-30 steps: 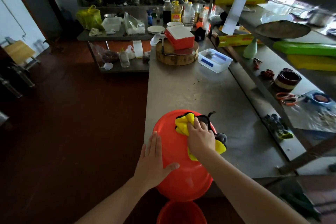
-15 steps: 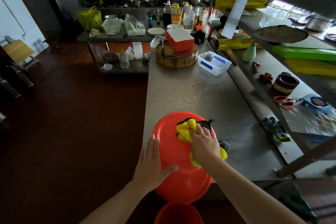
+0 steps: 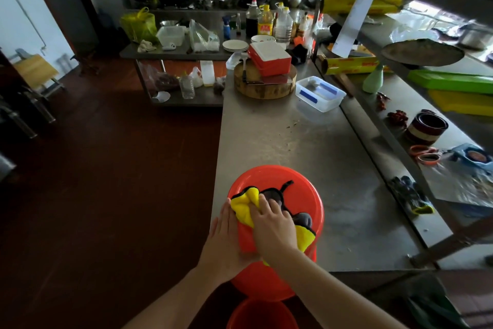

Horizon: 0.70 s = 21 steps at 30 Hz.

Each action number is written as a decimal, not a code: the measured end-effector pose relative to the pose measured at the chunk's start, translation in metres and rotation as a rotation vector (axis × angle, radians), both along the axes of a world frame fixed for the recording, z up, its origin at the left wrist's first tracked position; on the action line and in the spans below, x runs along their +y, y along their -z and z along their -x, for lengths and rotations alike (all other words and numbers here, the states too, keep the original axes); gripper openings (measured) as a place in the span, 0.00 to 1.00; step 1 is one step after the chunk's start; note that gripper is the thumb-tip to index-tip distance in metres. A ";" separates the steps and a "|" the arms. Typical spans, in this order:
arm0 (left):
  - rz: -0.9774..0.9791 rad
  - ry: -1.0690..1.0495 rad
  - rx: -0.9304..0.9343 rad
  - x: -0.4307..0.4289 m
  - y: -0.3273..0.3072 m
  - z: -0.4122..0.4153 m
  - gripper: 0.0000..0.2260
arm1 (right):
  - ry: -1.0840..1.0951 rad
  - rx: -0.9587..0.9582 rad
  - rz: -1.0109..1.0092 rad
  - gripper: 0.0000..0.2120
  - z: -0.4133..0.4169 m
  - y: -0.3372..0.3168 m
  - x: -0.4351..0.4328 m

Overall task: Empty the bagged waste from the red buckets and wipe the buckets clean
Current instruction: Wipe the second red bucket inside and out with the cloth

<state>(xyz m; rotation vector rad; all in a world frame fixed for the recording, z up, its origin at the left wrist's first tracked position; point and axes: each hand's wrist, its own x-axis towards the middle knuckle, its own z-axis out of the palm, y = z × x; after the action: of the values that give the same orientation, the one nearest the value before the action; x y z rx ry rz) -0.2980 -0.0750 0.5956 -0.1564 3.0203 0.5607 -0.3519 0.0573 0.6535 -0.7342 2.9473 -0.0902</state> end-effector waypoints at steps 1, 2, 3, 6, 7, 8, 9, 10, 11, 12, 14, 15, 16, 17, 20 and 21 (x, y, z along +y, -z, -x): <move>-0.031 -0.001 0.007 0.000 0.000 0.000 0.67 | -0.001 0.002 0.002 0.31 0.001 -0.001 0.003; -0.062 0.000 0.011 0.000 -0.001 0.001 0.68 | 0.002 0.002 -0.001 0.32 0.003 -0.002 0.009; -0.087 0.004 0.010 0.000 -0.002 0.001 0.68 | 0.010 0.000 -0.008 0.33 0.005 -0.003 0.017; -0.076 0.020 0.003 0.000 -0.005 0.002 0.67 | 0.094 0.024 -0.044 0.29 0.016 -0.006 0.052; -0.077 0.021 0.006 0.001 -0.005 0.001 0.67 | 0.128 0.043 -0.055 0.27 0.020 -0.006 0.064; -0.086 0.019 0.010 0.002 -0.006 0.001 0.67 | 0.154 0.057 -0.066 0.27 0.023 -0.007 0.074; -0.097 0.016 0.014 0.003 -0.006 0.001 0.67 | 0.169 0.065 -0.076 0.27 0.024 -0.006 0.081; -0.105 0.015 0.018 0.006 -0.005 0.001 0.67 | 0.175 0.069 -0.084 0.27 0.023 -0.005 0.086; -0.108 0.015 0.021 0.008 -0.005 0.002 0.66 | 0.179 0.074 -0.084 0.27 0.021 -0.004 0.087; -0.110 0.015 0.022 0.009 -0.005 0.003 0.66 | 0.181 0.072 -0.078 0.26 0.018 -0.003 0.085; -0.103 0.013 0.021 0.010 -0.004 0.004 0.66 | 0.170 0.045 -0.064 0.27 0.008 -0.003 0.075; -0.095 0.014 0.027 0.009 -0.004 0.004 0.67 | 0.146 0.025 -0.056 0.29 0.002 -0.003 0.066; -0.088 0.013 0.032 0.008 -0.003 0.004 0.67 | 0.111 0.003 -0.048 0.33 -0.006 -0.003 0.057; -0.086 0.007 0.039 0.008 -0.003 0.004 0.67 | 0.074 -0.014 -0.039 0.34 -0.014 -0.002 0.047; -0.100 -0.024 0.065 0.009 0.000 0.003 0.66 | 0.008 -0.025 0.010 0.29 -0.025 0.002 0.030; -0.102 -0.029 0.073 0.009 0.000 0.002 0.66 | 0.001 -0.030 0.027 0.28 -0.024 0.001 0.030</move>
<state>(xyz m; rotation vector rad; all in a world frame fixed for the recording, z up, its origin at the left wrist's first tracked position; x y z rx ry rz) -0.3003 -0.0662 0.5957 -0.1782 3.0552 0.7369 -0.3276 0.0878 0.6522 -0.7281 2.9233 -0.1408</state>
